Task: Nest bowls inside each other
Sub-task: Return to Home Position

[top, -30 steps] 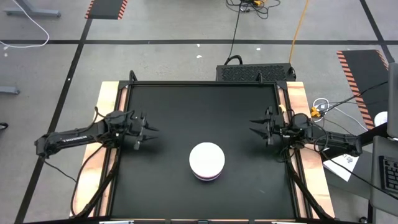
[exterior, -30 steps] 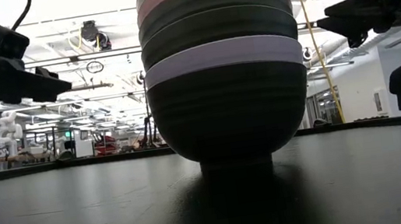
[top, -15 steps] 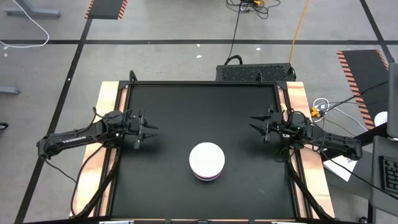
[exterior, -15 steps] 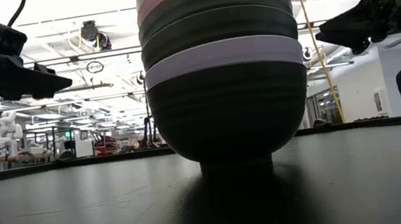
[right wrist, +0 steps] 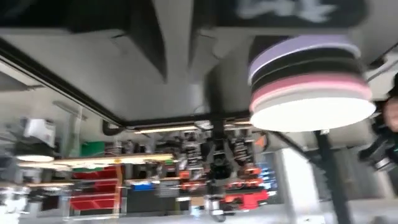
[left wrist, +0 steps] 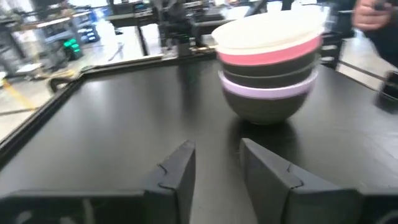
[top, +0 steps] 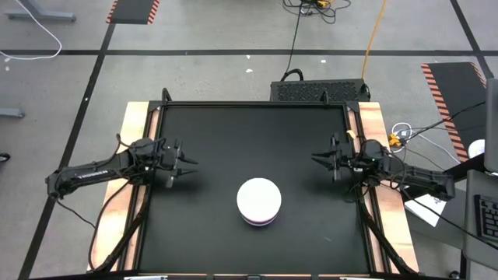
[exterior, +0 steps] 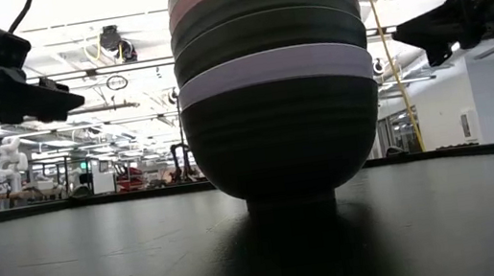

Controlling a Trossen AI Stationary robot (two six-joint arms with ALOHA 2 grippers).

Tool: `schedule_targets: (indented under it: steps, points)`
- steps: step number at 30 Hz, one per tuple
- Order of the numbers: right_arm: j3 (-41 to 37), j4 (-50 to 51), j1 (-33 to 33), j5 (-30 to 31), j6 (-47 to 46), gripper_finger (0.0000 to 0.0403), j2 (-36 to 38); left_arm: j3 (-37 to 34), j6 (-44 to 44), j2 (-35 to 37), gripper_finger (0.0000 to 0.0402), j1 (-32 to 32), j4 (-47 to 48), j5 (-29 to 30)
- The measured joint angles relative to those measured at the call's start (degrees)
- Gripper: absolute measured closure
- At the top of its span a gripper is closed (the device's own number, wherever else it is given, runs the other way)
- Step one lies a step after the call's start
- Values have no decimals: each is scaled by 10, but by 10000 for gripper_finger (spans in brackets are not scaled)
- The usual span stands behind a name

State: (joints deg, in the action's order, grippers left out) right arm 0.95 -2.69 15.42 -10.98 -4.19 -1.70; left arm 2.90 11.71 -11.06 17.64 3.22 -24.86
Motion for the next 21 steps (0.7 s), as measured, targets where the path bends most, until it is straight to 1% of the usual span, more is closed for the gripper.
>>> schedule_targets:
  steps: [2, 3, 5, 6, 11, 15, 18, 21]
  points:
    - [0, -5, 0, -33, 20, 384, -8, 0, 12, -1, 301, -3, 0, -14]
    - [0, -5, 0, -46, 31, 393, -13, 0, 16, -1, 323, -6, 0, -17]
    - [0, -6, 0, -54, 40, 395, -22, 0, 26, -2, 373, -9, 0, -18]
    - [0, -6, 0, -52, 43, 398, -26, 0, 28, -2, 387, -10, 0, -18]
    - [0, -15, 1, -41, 63, 402, -31, 0, 33, -2, 398, -11, -1, -15]
    - [0, -70, 10, -46, 49, 402, -31, 0, 52, -2, 399, -11, -18, -22]
    - [-1, -87, 21, -72, 41, 403, -31, 10, 58, -2, 399, -11, -23, -47]
    - [-1, -91, 31, -103, 14, 403, -31, 25, 46, -2, 400, -11, -18, -52]
